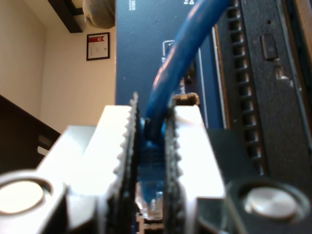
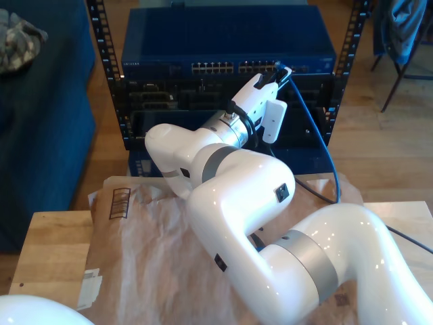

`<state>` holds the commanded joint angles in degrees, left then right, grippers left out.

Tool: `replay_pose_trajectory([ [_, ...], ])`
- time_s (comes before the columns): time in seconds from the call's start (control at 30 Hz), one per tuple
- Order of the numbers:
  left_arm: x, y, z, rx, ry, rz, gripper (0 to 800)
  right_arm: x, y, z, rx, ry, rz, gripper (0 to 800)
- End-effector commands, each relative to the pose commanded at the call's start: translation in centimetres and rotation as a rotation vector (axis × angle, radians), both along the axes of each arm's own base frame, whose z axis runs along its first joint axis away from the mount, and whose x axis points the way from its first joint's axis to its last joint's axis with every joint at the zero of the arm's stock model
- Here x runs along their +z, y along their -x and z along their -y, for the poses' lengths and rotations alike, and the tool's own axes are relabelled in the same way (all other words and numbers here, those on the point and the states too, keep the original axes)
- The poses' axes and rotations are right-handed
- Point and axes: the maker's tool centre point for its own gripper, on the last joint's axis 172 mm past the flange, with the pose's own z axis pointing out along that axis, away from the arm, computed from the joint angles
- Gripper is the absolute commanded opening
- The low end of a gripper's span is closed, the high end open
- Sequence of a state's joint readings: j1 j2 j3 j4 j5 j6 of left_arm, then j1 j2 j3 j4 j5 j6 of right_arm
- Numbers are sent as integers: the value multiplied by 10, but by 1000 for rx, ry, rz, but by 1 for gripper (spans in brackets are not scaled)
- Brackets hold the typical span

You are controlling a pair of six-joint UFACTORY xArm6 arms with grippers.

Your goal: Grab the cable and plug it in

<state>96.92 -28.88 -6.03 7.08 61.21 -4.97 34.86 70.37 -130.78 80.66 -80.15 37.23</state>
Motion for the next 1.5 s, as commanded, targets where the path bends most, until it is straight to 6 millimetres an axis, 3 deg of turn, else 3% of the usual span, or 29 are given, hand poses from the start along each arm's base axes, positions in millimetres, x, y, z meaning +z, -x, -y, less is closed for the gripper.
replay_pose_trajectory([
  [1.5, 0, 0, 0, -1, 0, 1, 800, 1, -7, -8, 36, -14, -6, 0],
])
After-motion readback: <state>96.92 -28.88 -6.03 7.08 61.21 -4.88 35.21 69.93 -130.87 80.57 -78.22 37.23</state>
